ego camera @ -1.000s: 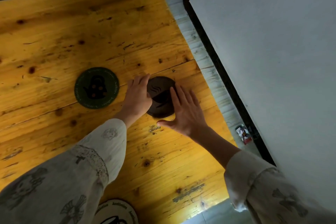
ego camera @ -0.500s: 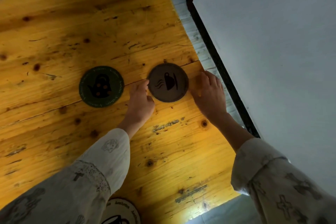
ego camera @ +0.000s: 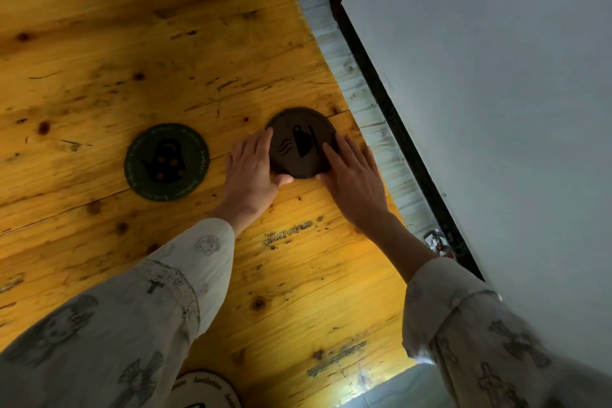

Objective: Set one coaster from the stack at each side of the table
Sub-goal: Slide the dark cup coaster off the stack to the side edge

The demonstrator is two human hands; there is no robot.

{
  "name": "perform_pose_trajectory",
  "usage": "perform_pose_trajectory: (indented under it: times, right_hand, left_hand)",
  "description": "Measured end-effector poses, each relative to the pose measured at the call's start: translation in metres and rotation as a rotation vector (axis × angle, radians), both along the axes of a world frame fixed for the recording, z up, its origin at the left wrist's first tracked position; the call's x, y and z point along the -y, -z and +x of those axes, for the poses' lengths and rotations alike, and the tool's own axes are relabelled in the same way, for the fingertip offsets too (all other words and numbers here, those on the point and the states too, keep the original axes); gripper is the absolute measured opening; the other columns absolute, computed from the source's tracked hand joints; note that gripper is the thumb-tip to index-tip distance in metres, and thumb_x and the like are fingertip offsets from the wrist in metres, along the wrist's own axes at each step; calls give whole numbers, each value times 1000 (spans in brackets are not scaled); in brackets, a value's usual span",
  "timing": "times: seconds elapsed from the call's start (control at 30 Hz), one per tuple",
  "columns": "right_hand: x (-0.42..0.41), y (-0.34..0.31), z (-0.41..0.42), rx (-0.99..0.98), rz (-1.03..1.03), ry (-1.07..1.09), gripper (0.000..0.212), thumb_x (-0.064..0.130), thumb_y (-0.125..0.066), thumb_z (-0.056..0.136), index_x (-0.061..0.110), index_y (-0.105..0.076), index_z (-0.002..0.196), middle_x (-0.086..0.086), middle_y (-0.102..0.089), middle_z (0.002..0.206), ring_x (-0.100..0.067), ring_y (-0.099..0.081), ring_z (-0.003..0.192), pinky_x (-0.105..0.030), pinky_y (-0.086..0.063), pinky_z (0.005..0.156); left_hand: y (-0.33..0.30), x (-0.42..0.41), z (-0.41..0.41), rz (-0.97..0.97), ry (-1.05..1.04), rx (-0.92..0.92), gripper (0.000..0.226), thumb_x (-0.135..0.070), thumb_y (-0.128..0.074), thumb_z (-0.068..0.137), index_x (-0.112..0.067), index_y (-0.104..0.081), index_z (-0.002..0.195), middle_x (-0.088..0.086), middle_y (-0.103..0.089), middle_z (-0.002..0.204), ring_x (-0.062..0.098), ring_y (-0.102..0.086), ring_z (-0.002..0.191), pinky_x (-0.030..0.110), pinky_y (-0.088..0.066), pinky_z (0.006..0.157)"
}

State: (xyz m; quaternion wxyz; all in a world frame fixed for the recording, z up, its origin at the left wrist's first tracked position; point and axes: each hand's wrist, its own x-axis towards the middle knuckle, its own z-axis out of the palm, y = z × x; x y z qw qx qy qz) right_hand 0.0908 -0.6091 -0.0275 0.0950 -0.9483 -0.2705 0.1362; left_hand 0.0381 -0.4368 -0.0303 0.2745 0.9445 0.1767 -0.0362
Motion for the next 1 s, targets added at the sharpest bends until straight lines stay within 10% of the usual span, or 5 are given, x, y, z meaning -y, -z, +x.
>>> perform_pose_trajectory:
  times: [1.0]
  right_hand:
    - [9,-4,41,-91,103,59,51,23,-39,98,10,-24,145,-14,-18,157,-31,-19,144,-48,-29,115]
  left_hand:
    - [7,19,37,3,-90,-20,88,-46,-69,68,-32,-20,139,-3,-31,148,33,-25,130,53,-24,98]
